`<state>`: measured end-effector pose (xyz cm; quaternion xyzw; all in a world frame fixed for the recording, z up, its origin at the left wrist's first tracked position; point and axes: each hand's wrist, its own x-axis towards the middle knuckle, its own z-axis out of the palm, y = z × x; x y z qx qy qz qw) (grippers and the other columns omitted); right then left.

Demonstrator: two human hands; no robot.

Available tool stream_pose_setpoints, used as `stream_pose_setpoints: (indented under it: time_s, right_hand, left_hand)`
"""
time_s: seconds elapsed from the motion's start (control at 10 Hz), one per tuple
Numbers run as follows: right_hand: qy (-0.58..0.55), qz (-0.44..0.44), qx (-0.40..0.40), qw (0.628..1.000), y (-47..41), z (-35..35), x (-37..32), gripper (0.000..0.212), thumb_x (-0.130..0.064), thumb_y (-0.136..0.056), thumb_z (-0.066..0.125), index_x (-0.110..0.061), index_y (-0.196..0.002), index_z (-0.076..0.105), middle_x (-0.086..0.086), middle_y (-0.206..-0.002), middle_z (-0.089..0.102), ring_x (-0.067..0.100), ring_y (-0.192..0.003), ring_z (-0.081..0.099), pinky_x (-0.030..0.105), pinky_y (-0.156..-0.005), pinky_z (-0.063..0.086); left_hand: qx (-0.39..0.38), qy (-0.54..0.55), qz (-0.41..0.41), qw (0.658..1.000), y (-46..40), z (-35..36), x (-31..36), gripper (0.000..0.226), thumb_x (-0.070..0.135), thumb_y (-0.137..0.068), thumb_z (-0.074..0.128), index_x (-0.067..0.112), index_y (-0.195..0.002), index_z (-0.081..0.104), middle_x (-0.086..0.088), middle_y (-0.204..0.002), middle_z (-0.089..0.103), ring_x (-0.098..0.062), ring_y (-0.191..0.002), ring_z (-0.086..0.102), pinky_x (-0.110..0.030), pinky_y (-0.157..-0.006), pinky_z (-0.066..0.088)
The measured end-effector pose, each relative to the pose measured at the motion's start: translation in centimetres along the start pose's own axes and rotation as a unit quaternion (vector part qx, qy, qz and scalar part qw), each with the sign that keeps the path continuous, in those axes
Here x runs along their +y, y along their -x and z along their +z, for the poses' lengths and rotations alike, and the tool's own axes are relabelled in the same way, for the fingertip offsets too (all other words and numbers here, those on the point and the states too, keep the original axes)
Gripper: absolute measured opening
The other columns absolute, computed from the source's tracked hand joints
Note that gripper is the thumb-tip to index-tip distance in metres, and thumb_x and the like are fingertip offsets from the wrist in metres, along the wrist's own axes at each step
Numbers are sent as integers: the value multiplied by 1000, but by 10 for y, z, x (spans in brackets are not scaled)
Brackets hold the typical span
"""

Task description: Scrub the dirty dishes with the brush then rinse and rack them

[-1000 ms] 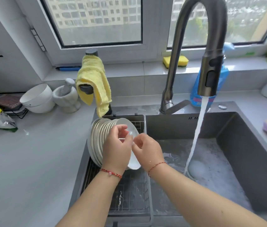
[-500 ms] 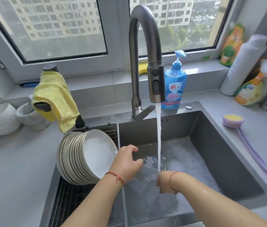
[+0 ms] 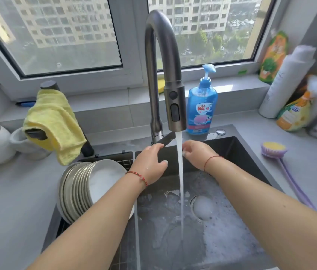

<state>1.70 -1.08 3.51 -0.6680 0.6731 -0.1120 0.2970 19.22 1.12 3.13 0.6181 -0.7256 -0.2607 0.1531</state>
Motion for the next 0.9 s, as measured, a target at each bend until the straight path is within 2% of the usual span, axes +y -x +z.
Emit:
stream_pose_setpoints:
  time_s: [0.2,0.3,0.4,0.5,0.6,0.7,0.8,0.9]
  right_hand:
    - [-12,-42,35,998,-8,-13,-26,29,-17,-99,47,-18,-126,57,5,-117,63,20,-105,60,27,-88,50]
    - [29,-46,14,998,-10,-21,-33,33,-9,-98,42,-12,-127,58,9,-120,60,25,-111,57,25,-85,43]
    - [43,-39,4,998,-11,-27,-36,33,-6,-96,39,-7,-124,56,13,-123,58,28,-114,53,25,-81,37]
    - [46,-32,0,998,-13,-29,-36,32,-6,-98,37,-3,-125,54,15,-124,56,31,-116,51,25,-81,35]
    - [38,-34,5,999,-13,-32,-35,32,-7,-98,37,-3,-126,53,15,-124,56,30,-116,52,25,-82,36]
    - [22,-35,-4,999,-21,-30,-36,24,-9,-99,43,-11,-120,53,9,-111,56,24,-107,55,25,-85,42]
    - [28,-45,-19,998,-29,-28,-36,13,-13,-99,48,-19,-110,50,0,-101,51,16,-100,55,19,-79,42]
    - [28,-25,-22,999,-28,-29,-34,19,-12,-99,47,-17,-117,49,-5,-95,45,14,-93,51,14,-71,38]
  left_hand:
    - [-4,-20,-4,1000,-25,-2,12,47,24,-95,55,17,-141,46,-5,-143,49,-22,-129,50,-35,-106,42]
    - [-7,-21,-11,1000,-36,1,16,39,23,-95,56,14,-133,53,-7,-133,56,-25,-119,55,-35,-98,45]
    - [-13,-29,-25,999,-47,4,15,28,23,-95,57,12,-121,58,-9,-116,61,-24,-92,54,-31,-79,44]
    - [-23,-26,-41,999,-55,5,13,25,23,-95,57,11,-116,60,-5,-103,58,-20,-84,49,-30,-75,41]
    - [-15,-19,-48,999,-60,4,11,22,23,-96,56,12,-115,61,-3,-101,55,-20,-86,49,-29,-78,42]
    - [-13,-8,-45,999,-62,3,14,23,20,-96,55,14,-117,59,-1,-104,54,-18,-89,48,-27,-80,39]
    - [-8,-10,-37,999,-60,-1,17,22,19,-94,53,14,-115,58,-2,-99,54,-18,-85,46,-27,-76,38]
    - [-21,-10,-45,999,-57,0,18,34,20,-94,55,15,-127,55,-5,-119,58,-21,-98,53,-28,-83,42]
